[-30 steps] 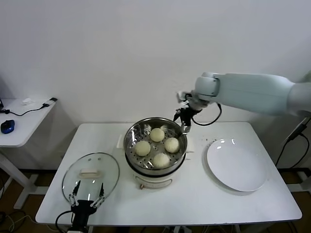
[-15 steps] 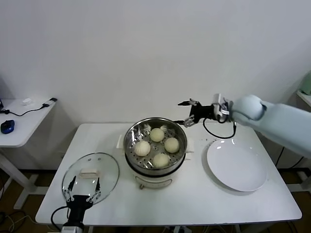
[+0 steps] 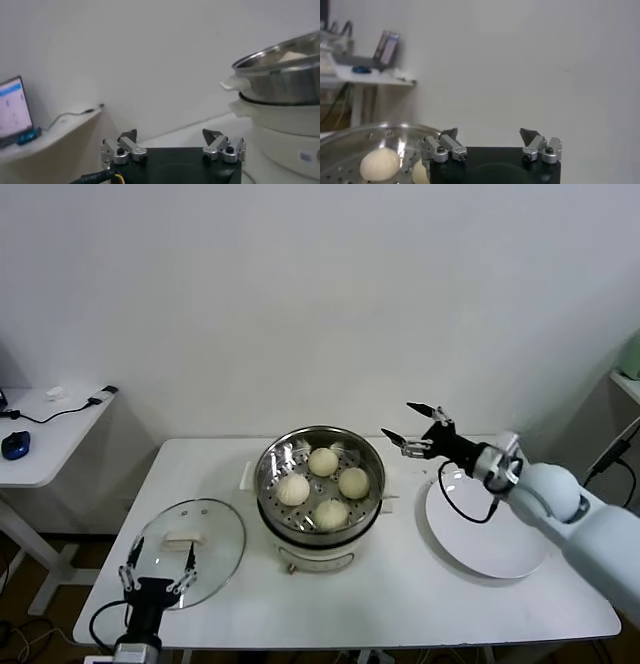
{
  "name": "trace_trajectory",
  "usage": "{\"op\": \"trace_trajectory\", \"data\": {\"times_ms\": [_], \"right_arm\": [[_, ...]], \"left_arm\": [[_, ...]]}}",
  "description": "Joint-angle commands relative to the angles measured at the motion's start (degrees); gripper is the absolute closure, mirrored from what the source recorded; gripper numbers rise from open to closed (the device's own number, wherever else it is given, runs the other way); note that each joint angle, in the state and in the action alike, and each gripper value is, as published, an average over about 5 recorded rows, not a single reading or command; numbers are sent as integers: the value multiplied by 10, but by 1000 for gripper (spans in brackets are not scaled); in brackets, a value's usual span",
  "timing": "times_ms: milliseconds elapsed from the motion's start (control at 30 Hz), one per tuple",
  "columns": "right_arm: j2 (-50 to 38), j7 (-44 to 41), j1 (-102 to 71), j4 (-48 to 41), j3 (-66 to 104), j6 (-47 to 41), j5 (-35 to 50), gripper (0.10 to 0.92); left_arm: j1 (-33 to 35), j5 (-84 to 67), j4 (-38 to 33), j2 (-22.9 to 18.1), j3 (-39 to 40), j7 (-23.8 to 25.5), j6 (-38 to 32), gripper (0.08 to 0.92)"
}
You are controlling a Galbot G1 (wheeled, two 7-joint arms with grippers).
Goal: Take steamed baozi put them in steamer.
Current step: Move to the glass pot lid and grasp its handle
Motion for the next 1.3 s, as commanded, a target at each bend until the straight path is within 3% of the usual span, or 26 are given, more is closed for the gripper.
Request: {"op": "trace_trajectory", "data": {"times_ms": [33,167,367,700,967,1300], "right_arm": [[159,20,-383,62,386,-2,-90,203],[204,8,-415,54,405,8,-106,203],[244,-2,-439,38,404,25,-133,203],[256,-2,-441,29,410,27,-149,203],[262,-3,-452,28,423,27,-157,203],[270,-6,-462,25,440,30,-167,203]], "left_arm": [[-16,451,-6,16,-77,10,-33,177],[-17,636,-4,33,-91,18,-46,177],[-33,733,55,28,-69,-15,-47,177],[-88,784,146,-6,-39,-62,-44,177],[-131,791,208,-11,-30,-134,-36,177],[-189,789,274,-4,-30,-164,-19,177]]}}
